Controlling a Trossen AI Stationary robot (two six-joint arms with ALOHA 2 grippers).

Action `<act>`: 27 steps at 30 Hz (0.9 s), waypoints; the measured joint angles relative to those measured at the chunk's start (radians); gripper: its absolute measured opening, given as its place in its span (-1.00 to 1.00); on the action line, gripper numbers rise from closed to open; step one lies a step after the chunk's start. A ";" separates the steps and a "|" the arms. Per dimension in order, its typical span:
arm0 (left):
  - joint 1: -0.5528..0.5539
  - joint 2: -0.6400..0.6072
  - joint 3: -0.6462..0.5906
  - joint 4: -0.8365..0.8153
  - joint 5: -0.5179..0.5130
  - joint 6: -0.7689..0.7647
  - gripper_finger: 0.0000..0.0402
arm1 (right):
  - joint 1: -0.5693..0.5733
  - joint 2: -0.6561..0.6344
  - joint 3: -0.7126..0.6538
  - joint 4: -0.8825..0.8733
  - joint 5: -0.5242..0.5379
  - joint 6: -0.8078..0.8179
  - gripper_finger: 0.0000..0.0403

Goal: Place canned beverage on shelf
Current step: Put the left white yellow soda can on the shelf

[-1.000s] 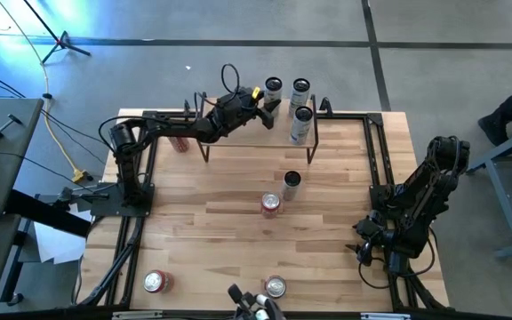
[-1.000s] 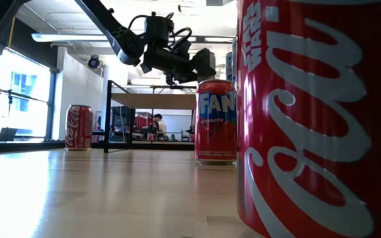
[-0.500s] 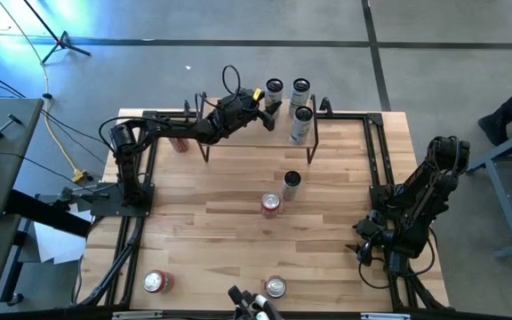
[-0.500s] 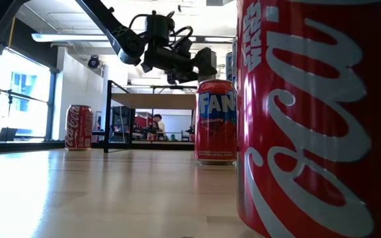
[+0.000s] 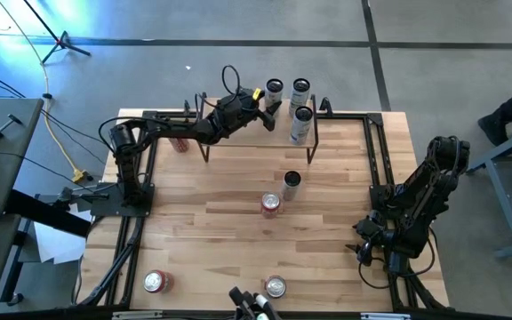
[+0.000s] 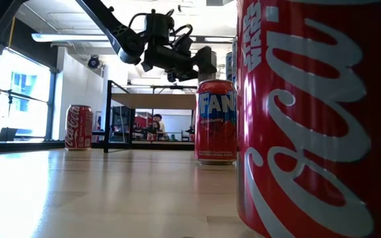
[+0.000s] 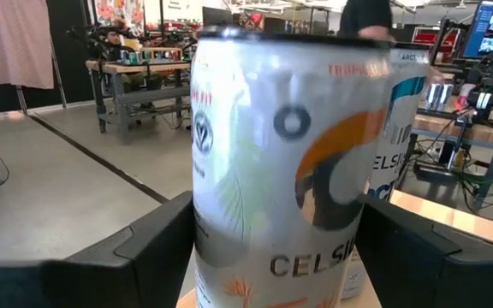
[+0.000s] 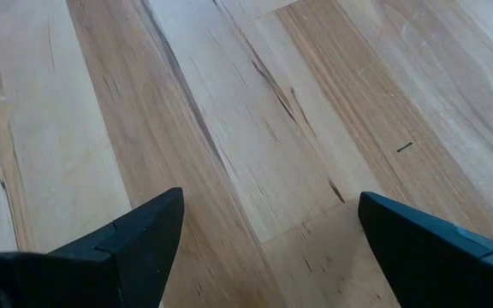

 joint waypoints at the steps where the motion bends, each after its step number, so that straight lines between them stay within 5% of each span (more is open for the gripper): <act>1: 0.000 0.000 0.000 0.001 0.000 -0.004 0.39 | 0.000 0.000 0.000 0.000 0.000 0.000 0.68; 27: -0.034 -0.049 -0.036 -0.003 -0.067 0.019 0.63 | 0.000 0.000 0.000 0.000 -0.002 0.000 0.68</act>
